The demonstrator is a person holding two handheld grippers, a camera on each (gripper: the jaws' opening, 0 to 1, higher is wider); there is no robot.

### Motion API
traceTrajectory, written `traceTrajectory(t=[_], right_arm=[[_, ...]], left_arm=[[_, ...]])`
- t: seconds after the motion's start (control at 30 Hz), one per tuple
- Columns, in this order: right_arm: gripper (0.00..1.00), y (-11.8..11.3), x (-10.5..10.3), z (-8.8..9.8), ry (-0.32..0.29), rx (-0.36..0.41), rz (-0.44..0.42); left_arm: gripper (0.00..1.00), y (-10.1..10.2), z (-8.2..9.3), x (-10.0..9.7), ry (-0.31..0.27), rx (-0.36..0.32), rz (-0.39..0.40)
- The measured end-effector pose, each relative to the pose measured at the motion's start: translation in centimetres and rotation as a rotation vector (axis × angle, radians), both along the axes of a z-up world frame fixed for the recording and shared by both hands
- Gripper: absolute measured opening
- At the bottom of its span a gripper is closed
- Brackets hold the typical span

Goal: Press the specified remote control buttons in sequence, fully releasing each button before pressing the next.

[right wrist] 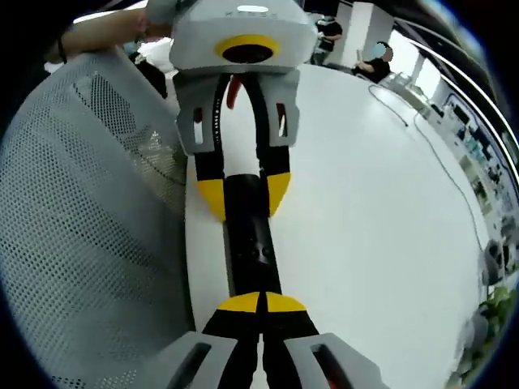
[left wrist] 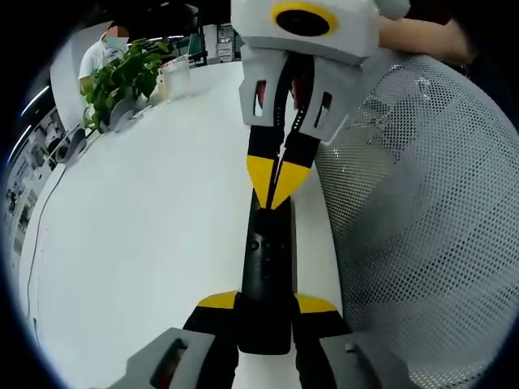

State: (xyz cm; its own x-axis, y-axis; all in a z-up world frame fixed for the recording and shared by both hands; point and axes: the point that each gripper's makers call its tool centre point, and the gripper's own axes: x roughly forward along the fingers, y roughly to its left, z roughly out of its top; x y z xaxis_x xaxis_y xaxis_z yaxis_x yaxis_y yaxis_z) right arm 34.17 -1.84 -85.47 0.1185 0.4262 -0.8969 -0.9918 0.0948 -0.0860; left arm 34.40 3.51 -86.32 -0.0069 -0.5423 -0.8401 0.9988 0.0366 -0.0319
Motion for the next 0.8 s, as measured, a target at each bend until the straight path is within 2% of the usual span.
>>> traceTrajectory(t=[0.23, 0.33, 0.43, 0.5, 0.6, 0.8], right_arm=[[0.00, -0.1, 0.4, 0.1, 0.063, 0.077, -0.080], [0.00, 0.1, 0.4, 0.1, 0.062, 0.080, -0.076], [0.00, 0.5, 0.5, 0.2, 0.093, 0.108, -0.108], [0.00, 1.4, 0.1, 0.1, 0.104, 0.129, -0.084], [0.00, 1.2, 0.0, 0.0, 0.059, 0.091, -0.053], [0.00, 1.2, 0.1, -0.1, 0.033, 0.052, -0.029]], left_arm=[[0.24, 0.1, 0.0, 0.0, 0.000, -0.001, 0.002], [0.24, 0.1, 0.0, 0.1, 0.000, -0.002, 0.003], [0.24, 0.0, 0.0, 0.1, 0.003, -0.005, 0.005], [0.24, 0.0, 0.0, 0.1, 0.004, -0.006, 0.006], [0.24, 0.0, 0.0, 0.0, 0.005, -0.008, 0.006], [0.24, 0.1, -0.1, 0.0, 0.001, -0.003, -0.002]])
